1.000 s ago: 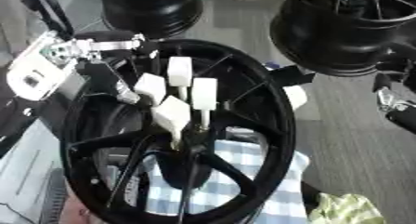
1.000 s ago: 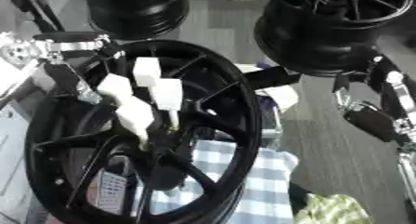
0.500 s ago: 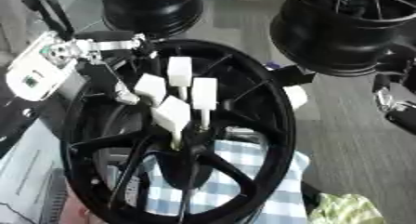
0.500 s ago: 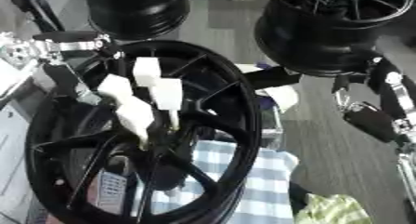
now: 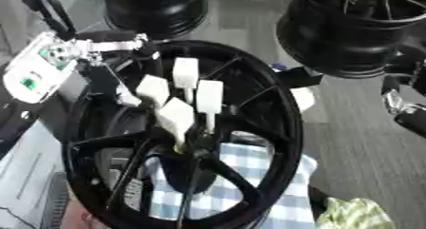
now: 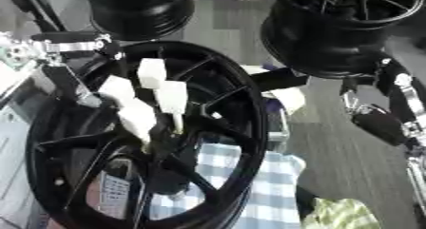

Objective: Pull the pin out of the wheel hub.

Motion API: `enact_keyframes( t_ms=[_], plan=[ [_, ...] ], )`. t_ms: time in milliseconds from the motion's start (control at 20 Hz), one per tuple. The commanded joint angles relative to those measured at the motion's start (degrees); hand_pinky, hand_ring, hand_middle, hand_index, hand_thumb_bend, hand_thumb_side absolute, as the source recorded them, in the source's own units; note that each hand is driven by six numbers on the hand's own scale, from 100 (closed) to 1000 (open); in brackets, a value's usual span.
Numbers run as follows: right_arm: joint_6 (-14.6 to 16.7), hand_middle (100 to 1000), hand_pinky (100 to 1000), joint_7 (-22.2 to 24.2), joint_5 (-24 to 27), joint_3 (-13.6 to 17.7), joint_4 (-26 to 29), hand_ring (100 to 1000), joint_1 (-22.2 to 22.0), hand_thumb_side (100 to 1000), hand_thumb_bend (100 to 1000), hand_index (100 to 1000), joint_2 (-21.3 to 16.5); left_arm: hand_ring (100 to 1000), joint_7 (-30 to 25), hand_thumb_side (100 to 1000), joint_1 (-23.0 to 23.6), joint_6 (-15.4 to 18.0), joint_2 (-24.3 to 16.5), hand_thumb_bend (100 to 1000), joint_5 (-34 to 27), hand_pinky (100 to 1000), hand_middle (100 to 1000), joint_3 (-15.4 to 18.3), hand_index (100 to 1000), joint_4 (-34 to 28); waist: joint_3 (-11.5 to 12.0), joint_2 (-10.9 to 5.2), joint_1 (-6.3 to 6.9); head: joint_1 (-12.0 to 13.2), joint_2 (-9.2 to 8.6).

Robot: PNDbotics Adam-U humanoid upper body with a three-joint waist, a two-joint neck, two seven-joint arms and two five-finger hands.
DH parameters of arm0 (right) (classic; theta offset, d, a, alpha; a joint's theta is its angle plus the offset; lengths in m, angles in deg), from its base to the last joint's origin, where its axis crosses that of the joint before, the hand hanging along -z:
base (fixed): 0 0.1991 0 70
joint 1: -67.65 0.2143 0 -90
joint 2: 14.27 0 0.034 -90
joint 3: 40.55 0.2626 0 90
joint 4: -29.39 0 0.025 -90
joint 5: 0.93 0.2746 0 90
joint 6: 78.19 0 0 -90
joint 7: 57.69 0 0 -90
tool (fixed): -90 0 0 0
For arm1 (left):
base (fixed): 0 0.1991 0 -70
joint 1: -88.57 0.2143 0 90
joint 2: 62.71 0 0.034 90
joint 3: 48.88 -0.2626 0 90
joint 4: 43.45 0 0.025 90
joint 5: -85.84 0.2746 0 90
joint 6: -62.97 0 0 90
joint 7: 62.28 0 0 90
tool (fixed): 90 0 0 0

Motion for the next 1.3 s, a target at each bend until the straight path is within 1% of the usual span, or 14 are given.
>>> enact_keyframes(
  t_ms=[50, 250, 350, 500, 650, 750, 900, 1050, 1300],
  plan=[
    [0.2, 768, 753, 0.0, 0.2, 0.7, 0.5, 796, 0.5, 296, 100, 922, -1.1, 378, -3.1, 119, -1.0, 4.3, -3.1, 347, -0.3, 522, 371, 1.7, 494, -2.1, 0.0, -0.80, 0.15, -0.2, 0.29],
    [0.2, 768, 753, 0.0, 0.2, 0.7, 0.4, 796, 0.4, 296, 100, 922, -1.2, 378, -1.6, 124, -1.4, 3.7, -5.3, 358, -1.5, 526, 372, 3.3, 495, -3.7, 0.1, -0.91, 0.31, -0.3, 0.29],
    [0.2, 768, 753, 0.0, 0.2, 0.7, 0.4, 796, 0.4, 296, 100, 922, -1.2, 379, -0.3, 130, -1.8, 3.1, -6.5, 364, -2.5, 529, 373, 4.6, 497, -4.5, 0.1, -0.97, 0.39, -0.4, 0.29],
    [0.2, 768, 753, 0.0, 0.2, 0.8, 0.3, 796, 0.2, 296, 100, 922, -1.3, 379, 2.2, 139, -2.6, 2.2, -8.0, 374, -3.6, 534, 375, 7.3, 499, -4.8, 0.1, -1.08, 0.48, -0.5, 0.29],
    [0.2, 768, 753, -0.1, 0.2, 0.8, 0.2, 796, 0.1, 292, 100, 922, -1.3, 380, 5.2, 146, -3.4, 1.1, -8.9, 381, -5.1, 542, 387, 10.3, 502, -3.8, 0.2, -1.16, 0.53, -0.7, 0.29],
    [0.2, 768, 753, -0.1, 0.3, 0.8, 0.1, 796, 0.1, 296, 100, 922, -1.3, 382, 7.5, 154, -3.8, 0.4, -9.6, 391, -5.4, 545, 380, 12.6, 505, -3.1, 0.2, -1.21, 0.53, -0.8, 0.29],
    [0.2, 767, 753, -0.1, 0.3, 0.9, 0.0, 796, -0.1, 296, 100, 922, -1.3, 385, 10.6, 156, -3.5, -0.3, -11.0, 398, -4.1, 548, 383, 15.5, 508, -1.6, 0.3, -1.24, 0.53, -0.9, 0.29],
    [0.2, 767, 753, -0.2, 0.3, 1.0, -0.1, 796, -0.1, 296, 100, 922, -1.3, 391, 13.0, 155, -2.2, -0.8, -12.5, 405, -1.2, 550, 389, 17.5, 513, 1.3, 0.3, -1.25, 0.53, -1.0, 0.29],
    [0.2, 767, 754, -0.2, 0.2, 1.1, -0.2, 796, -0.1, 296, 100, 922, -1.1, 399, 16.6, 146, 1.5, -1.2, -14.9, 407, 4.8, 550, 395, 20.4, 518, 6.8, 0.2, -1.14, 0.29, -1.2, 0.29]
  ],
)
